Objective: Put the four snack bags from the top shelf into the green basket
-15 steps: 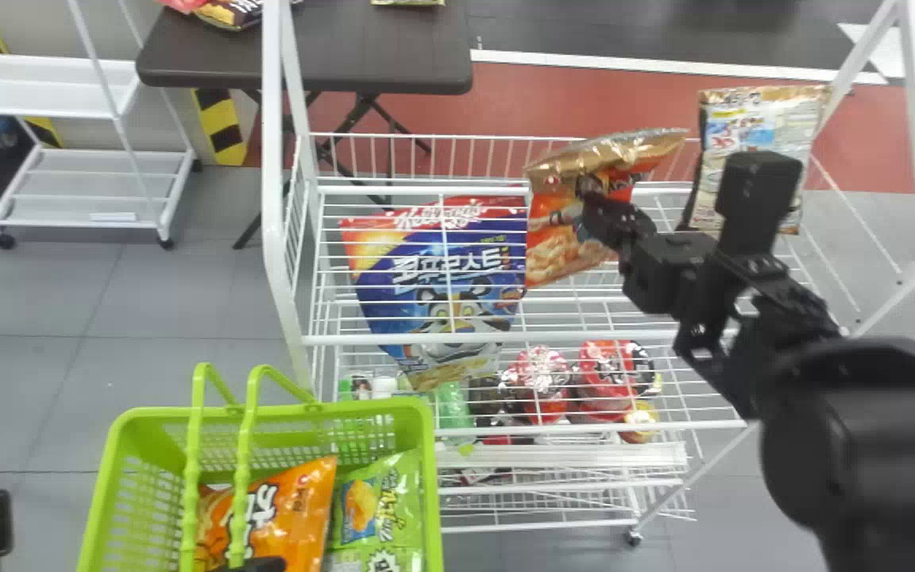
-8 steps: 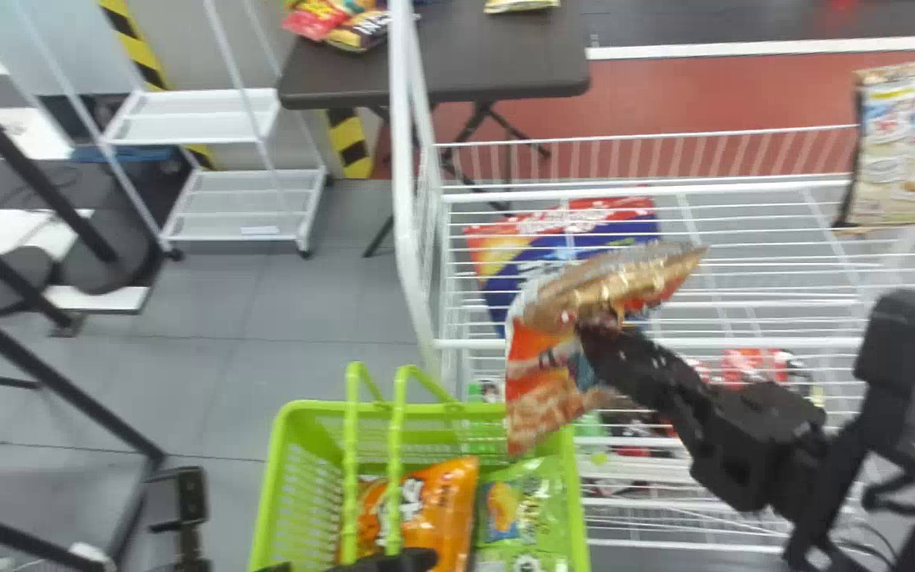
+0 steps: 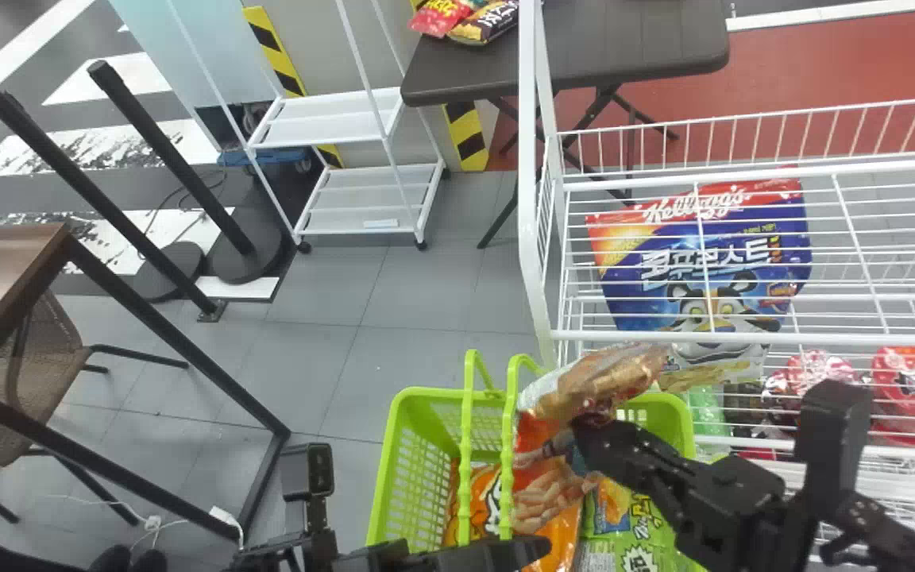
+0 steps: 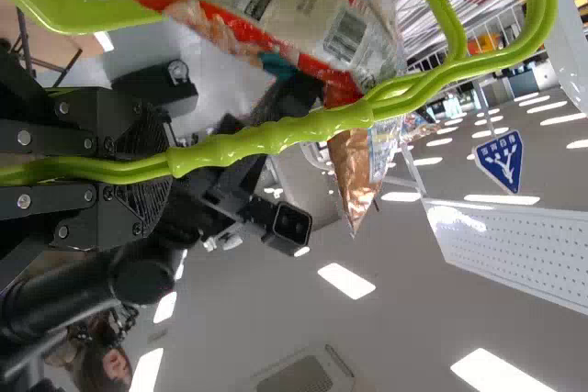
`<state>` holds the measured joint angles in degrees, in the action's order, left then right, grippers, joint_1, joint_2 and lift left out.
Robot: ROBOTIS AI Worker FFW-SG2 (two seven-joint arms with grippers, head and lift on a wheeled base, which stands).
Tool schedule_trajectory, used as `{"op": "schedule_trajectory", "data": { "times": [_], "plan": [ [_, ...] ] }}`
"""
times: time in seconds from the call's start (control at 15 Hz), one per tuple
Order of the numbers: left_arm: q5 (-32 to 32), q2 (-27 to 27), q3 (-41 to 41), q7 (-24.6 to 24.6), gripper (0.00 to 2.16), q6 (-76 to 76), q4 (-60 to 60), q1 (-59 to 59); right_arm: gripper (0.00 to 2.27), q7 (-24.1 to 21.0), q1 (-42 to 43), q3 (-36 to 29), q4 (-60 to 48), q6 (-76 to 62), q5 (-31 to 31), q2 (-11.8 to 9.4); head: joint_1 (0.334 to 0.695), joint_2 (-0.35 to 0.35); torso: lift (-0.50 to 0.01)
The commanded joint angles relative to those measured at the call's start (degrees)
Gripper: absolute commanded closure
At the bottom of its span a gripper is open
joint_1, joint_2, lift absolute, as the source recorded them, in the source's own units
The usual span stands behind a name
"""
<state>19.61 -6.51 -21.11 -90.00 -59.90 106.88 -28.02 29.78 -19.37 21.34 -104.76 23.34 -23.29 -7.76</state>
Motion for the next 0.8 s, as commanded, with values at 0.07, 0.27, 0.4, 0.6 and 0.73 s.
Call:
{"op": "schedule_trajectory", "data": {
  "times": [0.07,0.27,0.4,0.6,0.73],
  "plan": [
    [-0.10,0.00,0.19,-0.57,2.15,0.00,-0.10,0.25,0.00,1.95,-0.84,0.72,-1.15,1.23,-1.23,-1.12,0.695,0.350,0.000],
    [-0.10,-0.17,0.37,-0.57,2.15,0.00,-0.19,0.42,0.05,2.91,-3.74,-0.51,-8.79,8.26,-3.61,-4.02,0.695,0.350,0.000],
    [-0.10,-0.17,0.37,-0.57,2.15,0.00,-0.19,0.42,0.05,3.00,-6.47,-5.26,-15.30,18.28,-3.87,-4.55,0.695,0.350,0.000],
    [-0.01,-0.26,0.37,-0.57,2.15,0.00,-0.19,0.42,0.05,3.44,-9.02,-17.39,-20.40,20.22,-10.64,-4.55,0.695,0.350,0.000],
    [0.16,-0.35,0.37,-0.57,2.15,0.00,-0.10,0.25,0.05,3.09,-7.26,-25.65,-20.40,20.39,-12.04,-3.32,0.695,0.350,0.000]
  ]
}}
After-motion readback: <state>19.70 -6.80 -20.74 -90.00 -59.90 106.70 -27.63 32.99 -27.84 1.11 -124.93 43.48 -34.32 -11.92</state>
